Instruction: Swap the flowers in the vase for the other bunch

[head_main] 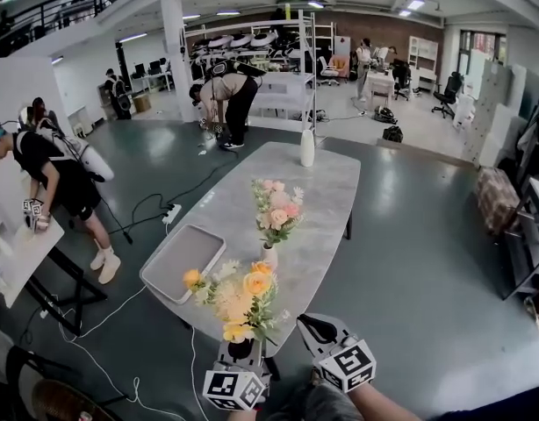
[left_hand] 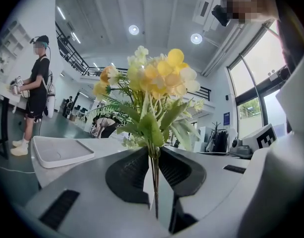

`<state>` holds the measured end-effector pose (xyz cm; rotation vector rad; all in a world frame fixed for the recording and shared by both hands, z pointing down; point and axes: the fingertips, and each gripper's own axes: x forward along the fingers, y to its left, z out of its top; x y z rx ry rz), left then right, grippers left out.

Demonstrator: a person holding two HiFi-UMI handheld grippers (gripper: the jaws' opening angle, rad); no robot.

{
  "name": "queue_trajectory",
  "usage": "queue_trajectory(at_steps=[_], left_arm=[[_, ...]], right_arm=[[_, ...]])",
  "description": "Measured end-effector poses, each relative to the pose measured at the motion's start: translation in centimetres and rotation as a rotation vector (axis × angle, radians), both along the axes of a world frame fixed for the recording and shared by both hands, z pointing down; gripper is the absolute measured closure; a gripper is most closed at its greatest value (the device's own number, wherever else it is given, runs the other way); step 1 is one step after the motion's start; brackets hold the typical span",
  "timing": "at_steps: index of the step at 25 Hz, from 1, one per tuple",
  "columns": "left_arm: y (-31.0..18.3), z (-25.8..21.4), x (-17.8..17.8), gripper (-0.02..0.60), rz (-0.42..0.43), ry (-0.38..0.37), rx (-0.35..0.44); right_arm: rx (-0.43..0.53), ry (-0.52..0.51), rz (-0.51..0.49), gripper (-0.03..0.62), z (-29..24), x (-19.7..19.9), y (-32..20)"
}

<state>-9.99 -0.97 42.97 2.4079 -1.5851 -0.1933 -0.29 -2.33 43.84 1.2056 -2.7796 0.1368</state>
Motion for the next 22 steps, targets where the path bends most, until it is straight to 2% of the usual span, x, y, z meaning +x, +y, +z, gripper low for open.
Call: queue_trajectory(at_steps=[13,22], left_arm=[[4.0,-1.2,2.3,0.509,-0.041,-0.002,0.017],[7.3,0.1,5.4,0.509,-0.055,0.007,-0.007]], right_arm=[[0.033,-0.026,-0.061,0.559,-1.9,1.8,3.6],[-0.04,0.007,-0.102,0.559,-1.5,3.6,7.6]])
